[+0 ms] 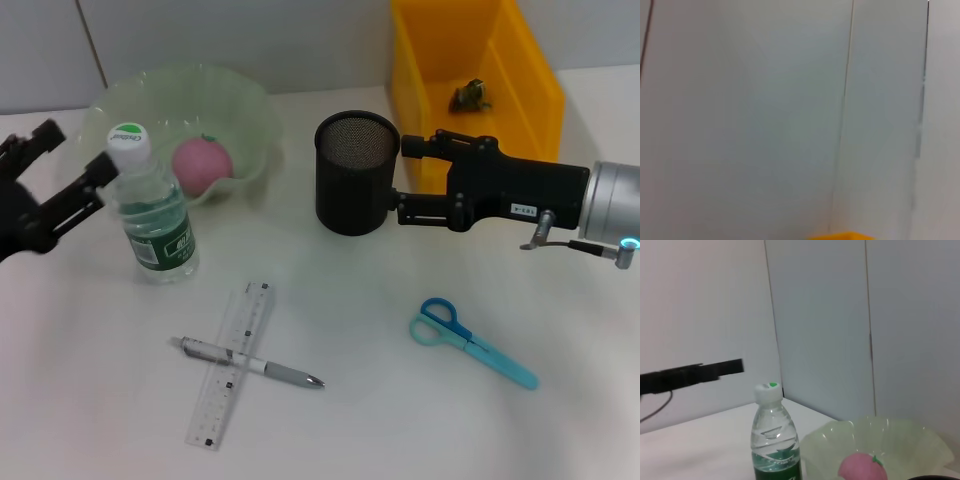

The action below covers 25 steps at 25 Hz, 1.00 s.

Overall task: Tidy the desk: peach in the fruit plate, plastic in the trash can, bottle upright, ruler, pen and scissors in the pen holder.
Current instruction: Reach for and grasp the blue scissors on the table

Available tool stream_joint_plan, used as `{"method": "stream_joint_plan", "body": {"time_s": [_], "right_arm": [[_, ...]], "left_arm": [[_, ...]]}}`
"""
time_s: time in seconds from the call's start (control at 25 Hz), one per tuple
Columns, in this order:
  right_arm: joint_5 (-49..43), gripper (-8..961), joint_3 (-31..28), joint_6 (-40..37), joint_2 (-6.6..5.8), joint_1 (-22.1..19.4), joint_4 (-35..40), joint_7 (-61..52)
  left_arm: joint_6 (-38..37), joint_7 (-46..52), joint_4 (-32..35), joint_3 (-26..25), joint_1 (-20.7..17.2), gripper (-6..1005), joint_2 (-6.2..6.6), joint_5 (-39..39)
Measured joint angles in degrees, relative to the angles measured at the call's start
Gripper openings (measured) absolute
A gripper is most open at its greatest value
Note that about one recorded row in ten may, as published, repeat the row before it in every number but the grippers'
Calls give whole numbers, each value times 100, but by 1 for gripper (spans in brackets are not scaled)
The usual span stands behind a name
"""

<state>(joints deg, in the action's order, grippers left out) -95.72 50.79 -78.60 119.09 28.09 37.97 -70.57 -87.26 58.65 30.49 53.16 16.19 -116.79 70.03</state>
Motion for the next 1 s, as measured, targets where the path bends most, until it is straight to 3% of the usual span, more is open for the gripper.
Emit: {"method": "stream_joint_plan", "body": {"time_s": [0.04, 0.16, 0.2, 0.36, 0.48, 0.6, 0.68, 0.72, 0.88, 1.0], "right_arm": [[0, 834, 0, 0, 0, 0, 0, 0], [0, 834, 4, -15, 0, -4, 25, 0], [0, 834, 16, -19, 0, -5, 37, 0], [0, 834, 35, -21, 0, -12, 44, 0], [-15, 834, 42, -23, -2, -13, 57, 0], [-44, 834, 49, -60, -13, -29, 108, -40], [-51, 834, 51, -88, -15, -43, 134, -56], [-64, 834, 54, -144, -17, -70, 193, -99], [-129, 833, 62, -294, -18, -155, 468, -447], [-568, 833, 63, -776, -13, -228, 1186, -1369]], "left_arm": [[0, 0, 0, 0, 0, 813, 0, 0], [-250, 520, 308, 234, -141, 813, 172, 297], [-533, 858, 459, 295, -136, 813, 276, 755], [-845, 1143, 689, 300, -82, 813, 327, 1392], [-984, 1388, 1092, 302, -64, 812, 274, 2042], [-985, 1619, 1633, 269, -63, 812, 118, 2906], [-985, 1619, 1633, 269, -63, 812, 118, 2906], [-962, 1678, 1983, 238, -59, 812, 5, 3394], [-995, 1693, 2225, 225, -63, 813, -48, 3629], [-1110, 1665, 2309, 268, -56, 813, -53, 3737]]}}
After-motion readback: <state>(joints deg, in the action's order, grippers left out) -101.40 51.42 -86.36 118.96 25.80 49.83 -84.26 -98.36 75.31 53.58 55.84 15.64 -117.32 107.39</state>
